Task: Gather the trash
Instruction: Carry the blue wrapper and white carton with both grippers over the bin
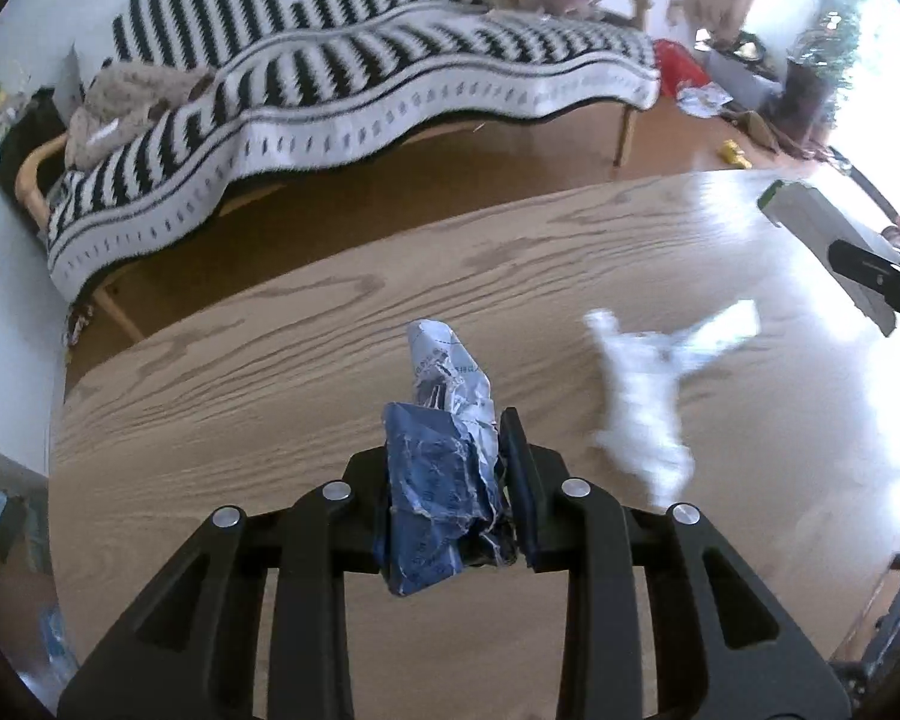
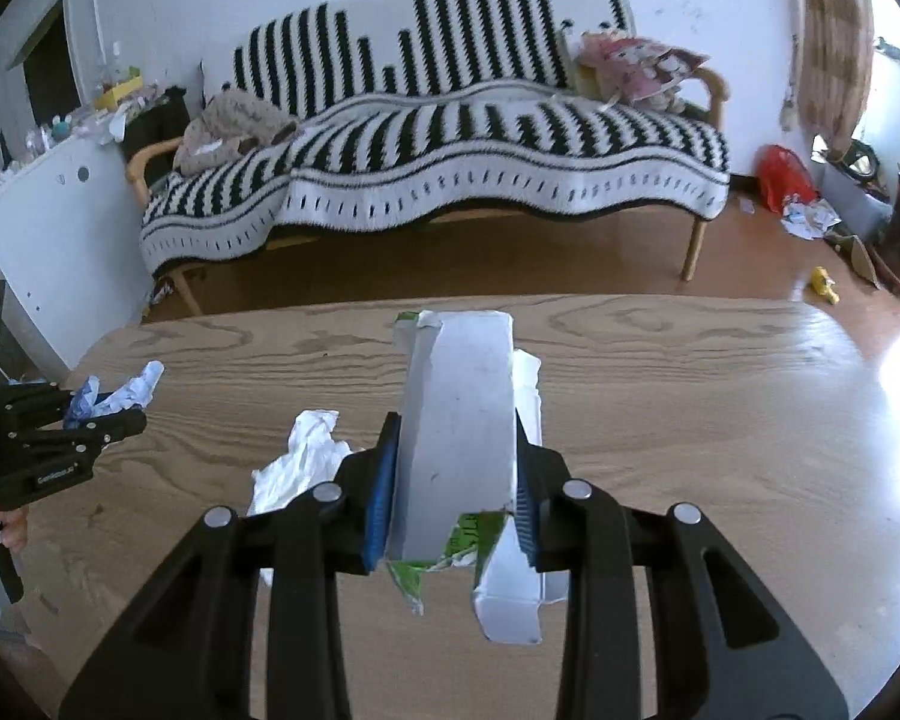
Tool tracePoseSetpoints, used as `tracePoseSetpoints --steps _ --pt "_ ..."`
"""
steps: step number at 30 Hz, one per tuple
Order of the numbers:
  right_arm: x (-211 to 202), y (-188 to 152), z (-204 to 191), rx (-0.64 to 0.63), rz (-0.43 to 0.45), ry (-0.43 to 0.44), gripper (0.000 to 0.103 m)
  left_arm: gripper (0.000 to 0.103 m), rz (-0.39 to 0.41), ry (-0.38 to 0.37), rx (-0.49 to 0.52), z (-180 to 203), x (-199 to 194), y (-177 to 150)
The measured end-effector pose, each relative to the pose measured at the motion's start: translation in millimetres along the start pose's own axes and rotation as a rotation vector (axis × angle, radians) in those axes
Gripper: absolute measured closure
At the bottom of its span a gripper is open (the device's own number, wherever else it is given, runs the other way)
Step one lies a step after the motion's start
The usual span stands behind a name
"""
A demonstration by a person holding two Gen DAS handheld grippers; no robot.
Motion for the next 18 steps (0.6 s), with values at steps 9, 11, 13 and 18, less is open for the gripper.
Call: tracePoseSetpoints --steps 9,11,13,18 --pt "-150 -64 68 0.077 0.111 -0.087 0.070 0.074 0.107 -0.200 0.102 135 -113 -29" --pt "-180 -89 85 0.100 0.122 -0.109 0.070 0.073 0.100 -0.270 0.130 175 -123 -49" --pt "-211 -120 104 0.119 0.126 -0.128 0.069 0.073 0.081 -0.334 0.160 218 -127 -72" --pt "-271 -198 147 0.178 0.105 -0.194 0.069 0.073 0.004 -0.452 0.264 329 -124 -138"
Point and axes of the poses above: each gripper's, at about its wrist camera, not at the fingertips, and x roughly the way its jaws point, z to its right, y to its top, the point moved 1 cm from there along x, roughly the way its jaws point, and after that the axes turned 2 degrees about -z, right-handed, at the moved point
